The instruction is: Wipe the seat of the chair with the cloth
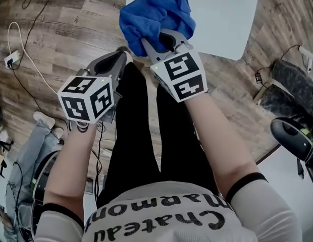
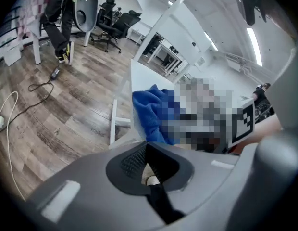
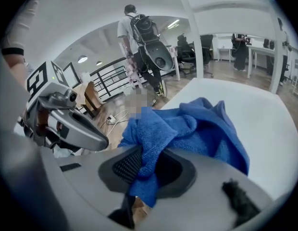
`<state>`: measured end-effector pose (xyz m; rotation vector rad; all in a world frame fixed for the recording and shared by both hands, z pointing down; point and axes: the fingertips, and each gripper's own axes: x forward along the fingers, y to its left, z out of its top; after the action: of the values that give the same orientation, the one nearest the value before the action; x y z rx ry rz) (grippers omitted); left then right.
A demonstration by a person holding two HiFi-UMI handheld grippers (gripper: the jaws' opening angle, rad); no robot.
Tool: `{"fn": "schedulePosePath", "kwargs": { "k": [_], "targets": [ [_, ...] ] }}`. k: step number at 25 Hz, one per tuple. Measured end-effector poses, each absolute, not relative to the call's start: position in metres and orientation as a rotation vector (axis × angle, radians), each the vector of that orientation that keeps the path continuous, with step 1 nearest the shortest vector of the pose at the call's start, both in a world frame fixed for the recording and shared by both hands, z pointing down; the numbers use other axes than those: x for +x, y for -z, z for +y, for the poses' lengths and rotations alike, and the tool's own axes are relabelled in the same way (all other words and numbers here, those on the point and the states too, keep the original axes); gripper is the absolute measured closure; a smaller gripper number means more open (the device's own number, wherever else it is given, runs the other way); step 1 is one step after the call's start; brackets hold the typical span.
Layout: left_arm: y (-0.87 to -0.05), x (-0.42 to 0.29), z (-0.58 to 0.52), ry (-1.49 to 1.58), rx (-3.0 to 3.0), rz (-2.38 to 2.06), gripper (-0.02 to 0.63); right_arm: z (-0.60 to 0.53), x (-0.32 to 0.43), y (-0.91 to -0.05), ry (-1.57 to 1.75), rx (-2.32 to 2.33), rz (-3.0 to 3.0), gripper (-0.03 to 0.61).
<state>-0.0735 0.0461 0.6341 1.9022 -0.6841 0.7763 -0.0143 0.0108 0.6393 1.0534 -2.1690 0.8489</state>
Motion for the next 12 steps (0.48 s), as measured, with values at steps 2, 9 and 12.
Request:
{"fn": "schedulePosePath", "kwargs": {
  "k": [2,9,12],
  "targets": [
    [-0.633,-0.061,0.043,-0.738,1.859,-0.751,0.606,0.017,0.002,-0.64,-0.853,1.03,-2.176,0.494],
    [-0.632,0.014,0.054,-0.798,1.86,-0.732,0.606,0.045,0.09,-0.64,-0.853,1.086,-2.167,0.494],
    [-0.628,0.05,0.058,-0.798,1.865,-0.712,0.605,0.055,0.126,-0.639,-0.884,1.133,-2.153,0.494]
  ]
}}
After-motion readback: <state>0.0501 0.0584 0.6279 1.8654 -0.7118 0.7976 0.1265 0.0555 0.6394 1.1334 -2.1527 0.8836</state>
